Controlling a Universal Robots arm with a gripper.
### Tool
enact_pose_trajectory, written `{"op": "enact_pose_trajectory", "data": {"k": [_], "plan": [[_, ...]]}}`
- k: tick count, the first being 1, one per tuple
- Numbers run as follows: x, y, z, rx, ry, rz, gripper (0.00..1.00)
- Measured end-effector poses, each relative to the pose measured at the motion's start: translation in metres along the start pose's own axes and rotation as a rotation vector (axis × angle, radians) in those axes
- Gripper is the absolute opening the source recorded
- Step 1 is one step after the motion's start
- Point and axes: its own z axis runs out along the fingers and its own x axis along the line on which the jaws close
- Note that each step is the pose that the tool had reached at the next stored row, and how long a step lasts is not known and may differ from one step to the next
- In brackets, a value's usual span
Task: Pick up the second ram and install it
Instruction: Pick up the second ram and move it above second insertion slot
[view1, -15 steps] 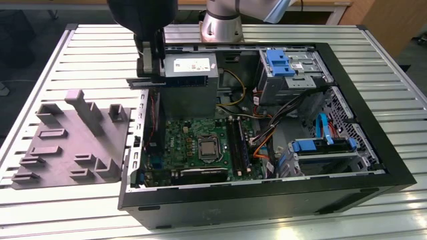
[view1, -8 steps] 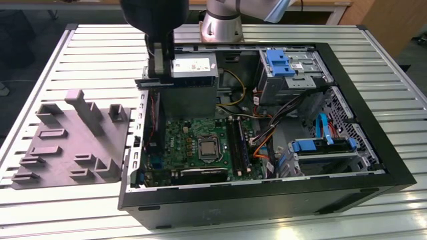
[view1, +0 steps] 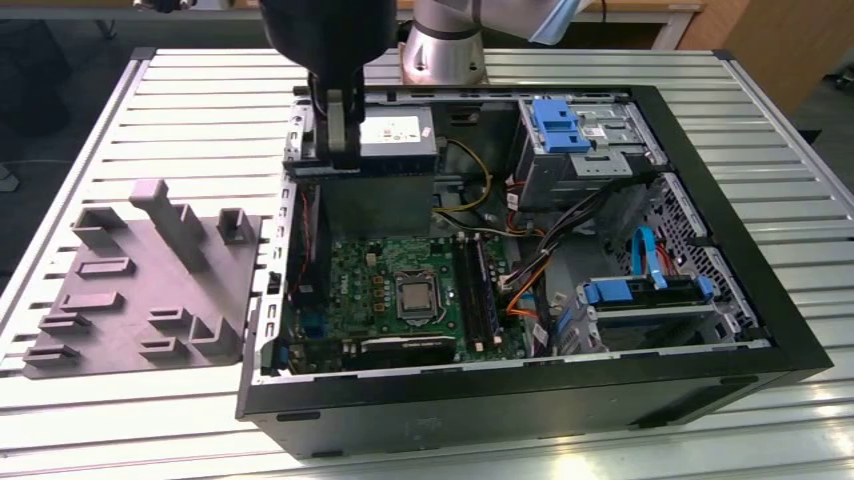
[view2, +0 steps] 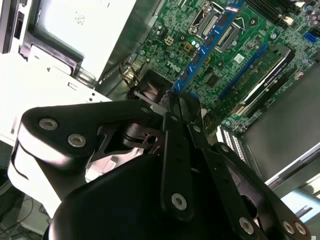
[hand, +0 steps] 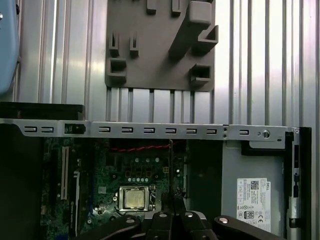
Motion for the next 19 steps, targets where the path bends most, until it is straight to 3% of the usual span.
{"op": "enact_pose_trajectory", "data": {"k": [19], "plan": [[0.0012,-0.0277,0.0059,0.0,0.0001,0.0,0.11]]}}
